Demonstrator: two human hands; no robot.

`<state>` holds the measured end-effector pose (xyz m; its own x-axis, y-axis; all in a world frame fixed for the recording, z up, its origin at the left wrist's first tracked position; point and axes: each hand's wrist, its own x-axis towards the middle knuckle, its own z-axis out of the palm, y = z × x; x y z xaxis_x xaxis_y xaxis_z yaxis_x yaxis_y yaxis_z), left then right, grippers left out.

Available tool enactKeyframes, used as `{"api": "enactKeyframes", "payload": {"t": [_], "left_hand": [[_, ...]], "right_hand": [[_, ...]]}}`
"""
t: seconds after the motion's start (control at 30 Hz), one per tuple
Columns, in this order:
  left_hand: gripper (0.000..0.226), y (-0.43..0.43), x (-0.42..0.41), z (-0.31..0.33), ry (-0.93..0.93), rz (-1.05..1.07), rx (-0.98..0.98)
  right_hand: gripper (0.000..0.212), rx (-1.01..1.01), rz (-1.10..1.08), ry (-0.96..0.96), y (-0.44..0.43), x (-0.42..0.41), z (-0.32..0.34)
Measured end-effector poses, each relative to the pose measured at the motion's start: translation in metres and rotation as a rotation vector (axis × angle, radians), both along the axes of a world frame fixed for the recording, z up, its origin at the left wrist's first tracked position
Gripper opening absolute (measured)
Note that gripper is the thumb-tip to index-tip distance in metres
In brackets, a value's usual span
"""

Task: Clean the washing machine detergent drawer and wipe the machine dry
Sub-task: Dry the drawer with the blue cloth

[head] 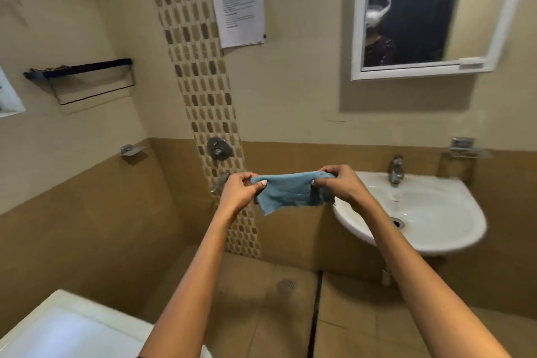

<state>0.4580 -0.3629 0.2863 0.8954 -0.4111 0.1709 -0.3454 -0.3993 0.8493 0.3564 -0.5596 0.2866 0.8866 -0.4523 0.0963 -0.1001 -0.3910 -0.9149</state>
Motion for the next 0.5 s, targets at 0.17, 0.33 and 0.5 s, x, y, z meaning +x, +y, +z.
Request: {"api": "enactKeyframes", "payload": {"t": [0.17, 0.33, 0.5], "left_hand": [[0.014, -0.093, -0.009, -0.01, 0.443, -0.101, -0.326], [0.016, -0.211, -0.006, -0.019, 0.577, -0.191, -0.332], [0.013, -0.345, -0.008, -0.031, 0.764, -0.373, -0.235]], "right_hand": [[0.011, 0.334, -0.137, -0.137, -0.071, -0.023, -0.012], [0.004, 0.475, -0.302, -0.149, -0.17, -0.038, -0.026], [0.012, 0.526, -0.451, -0.123, -0.299, -0.048, -0.041]]}}
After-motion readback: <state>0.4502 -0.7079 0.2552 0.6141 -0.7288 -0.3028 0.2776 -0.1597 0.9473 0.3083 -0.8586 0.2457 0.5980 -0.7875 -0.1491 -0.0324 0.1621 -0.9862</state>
